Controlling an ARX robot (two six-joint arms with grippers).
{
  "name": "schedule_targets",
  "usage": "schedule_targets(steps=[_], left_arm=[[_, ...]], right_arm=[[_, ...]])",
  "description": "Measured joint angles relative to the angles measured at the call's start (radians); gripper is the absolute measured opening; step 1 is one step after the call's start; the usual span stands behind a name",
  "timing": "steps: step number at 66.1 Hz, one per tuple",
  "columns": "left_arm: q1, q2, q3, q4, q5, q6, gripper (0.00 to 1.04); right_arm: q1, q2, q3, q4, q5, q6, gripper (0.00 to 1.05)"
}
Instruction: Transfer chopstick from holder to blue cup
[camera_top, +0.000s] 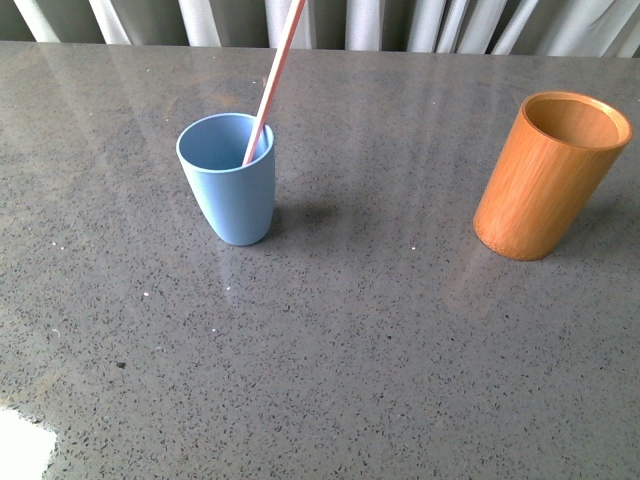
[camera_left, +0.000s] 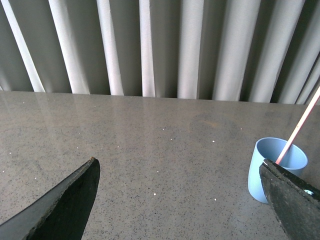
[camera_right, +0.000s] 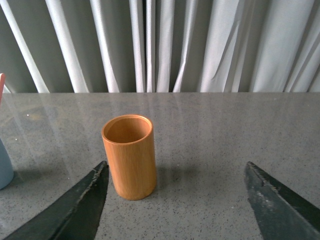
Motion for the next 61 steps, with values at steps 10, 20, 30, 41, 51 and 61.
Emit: schedule_targets(steps=[10, 20, 30, 41, 51, 61], left_arm=[[0.000, 0.000, 0.000, 0.000, 0.000, 0.000, 0.96], [0.000, 0.000, 0.000, 0.000, 0.000, 0.000, 0.96], [0.000, 0.000, 0.000, 0.000, 0.000, 0.000, 0.96], [0.000, 0.000, 0.000, 0.000, 0.000, 0.000, 0.96], [0.000, 0.000, 0.000, 0.000, 0.000, 0.000, 0.96], [0.000, 0.000, 0.000, 0.000, 0.000, 0.000, 0.96]], right_arm=[[0.000, 0.000, 0.000, 0.000, 0.000, 0.000, 0.96], [0.000, 0.000, 0.000, 0.000, 0.000, 0.000, 0.96], [0.000, 0.000, 0.000, 0.000, 0.000, 0.000, 0.96], [0.000, 0.000, 0.000, 0.000, 0.000, 0.000, 0.96], [0.000, 0.000, 0.000, 0.000, 0.000, 0.000, 0.96], [0.000, 0.000, 0.000, 0.000, 0.000, 0.000, 0.96]])
